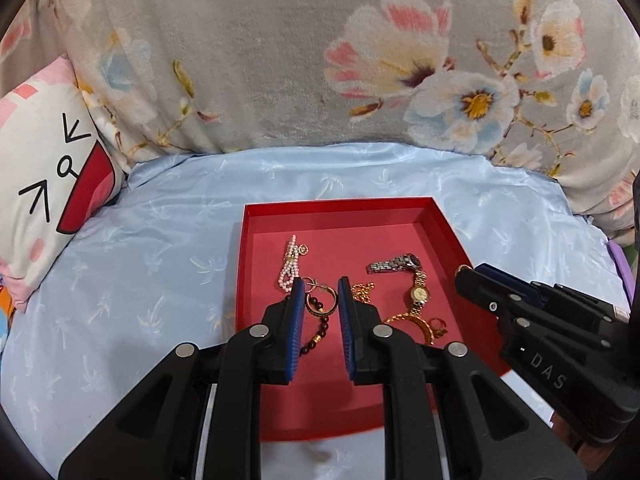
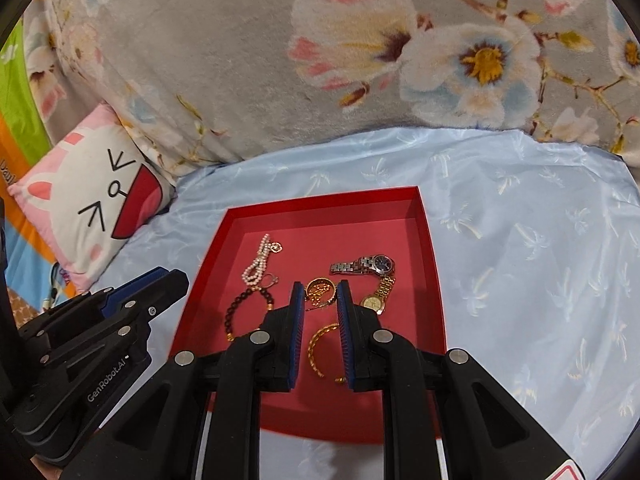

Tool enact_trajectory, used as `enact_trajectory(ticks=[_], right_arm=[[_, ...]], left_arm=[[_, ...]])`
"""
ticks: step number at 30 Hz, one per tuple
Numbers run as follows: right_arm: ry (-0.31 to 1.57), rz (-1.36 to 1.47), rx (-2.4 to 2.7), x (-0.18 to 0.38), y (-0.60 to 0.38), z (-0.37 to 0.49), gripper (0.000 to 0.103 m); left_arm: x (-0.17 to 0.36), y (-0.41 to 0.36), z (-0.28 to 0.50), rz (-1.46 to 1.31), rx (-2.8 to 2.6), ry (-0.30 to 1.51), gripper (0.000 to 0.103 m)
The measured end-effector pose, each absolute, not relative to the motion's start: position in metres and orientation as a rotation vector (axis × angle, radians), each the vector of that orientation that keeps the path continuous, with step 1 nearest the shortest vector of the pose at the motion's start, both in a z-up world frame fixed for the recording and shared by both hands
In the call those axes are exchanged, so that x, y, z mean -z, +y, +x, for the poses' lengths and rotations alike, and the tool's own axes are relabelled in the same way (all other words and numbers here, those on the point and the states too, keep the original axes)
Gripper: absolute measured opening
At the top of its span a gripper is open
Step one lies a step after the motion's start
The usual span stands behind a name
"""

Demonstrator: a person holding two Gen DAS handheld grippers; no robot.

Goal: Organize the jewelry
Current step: 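Carry both hoop earrings into the red box and open both tools, then lift both tools out of the red box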

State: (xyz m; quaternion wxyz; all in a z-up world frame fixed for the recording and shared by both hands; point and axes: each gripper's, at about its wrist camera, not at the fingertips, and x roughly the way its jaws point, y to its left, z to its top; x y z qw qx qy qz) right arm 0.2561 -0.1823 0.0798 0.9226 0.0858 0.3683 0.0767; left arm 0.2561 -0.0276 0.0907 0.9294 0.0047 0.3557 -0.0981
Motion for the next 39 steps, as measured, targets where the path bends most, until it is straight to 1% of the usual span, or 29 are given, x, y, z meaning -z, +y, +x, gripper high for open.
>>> enact_trajectory(ticks=[13, 25, 27, 28, 29, 30, 31, 32, 39], right_arm=[[0.795, 0.148, -0.158, -0.055, -0.17, 0.295, 0.015], [0.806, 0.134, -0.142, -0.044, -0.168, 0.306, 0.016], [0.801, 0.131, -0.138, -0.044, -0.168, 0.306, 0.018], [0.798, 0.132, -0.136, -0.045, -0.168, 0.305, 0.019], [0.795, 0.134, -0.135, -0.045, -0.168, 0.305, 0.021], [0.789, 0.136, -0.133, -0.046, -0.168, 0.303, 0.024], [0.784, 0.136, -0.13, -0.046, -0.169, 0.301, 0.025], [0.778, 0.134, -0.126, -0.048, -0.17, 0.299, 0.027], [0.755, 0.13, -0.126, -0.059, -0.171, 0.277, 0.029]], left_arm=[[-0.062, -0.03, 0.294, 0.022, 0.175, 0.773, 0.016], [-0.051, -0.033, 0.303, 0.039, 0.164, 0.777, 0.017], [-0.05, -0.034, 0.302, 0.041, 0.164, 0.774, 0.017], [-0.05, -0.034, 0.302, 0.04, 0.159, 0.776, 0.02], [-0.05, -0.033, 0.302, 0.037, 0.155, 0.776, 0.027], [-0.051, -0.032, 0.301, 0.031, 0.15, 0.772, 0.031], [-0.051, -0.031, 0.3, 0.027, 0.145, 0.766, 0.039], [-0.053, -0.031, 0.299, 0.024, 0.139, 0.759, 0.044], [-0.063, -0.031, 0.283, 0.029, 0.15, 0.737, 0.044]])
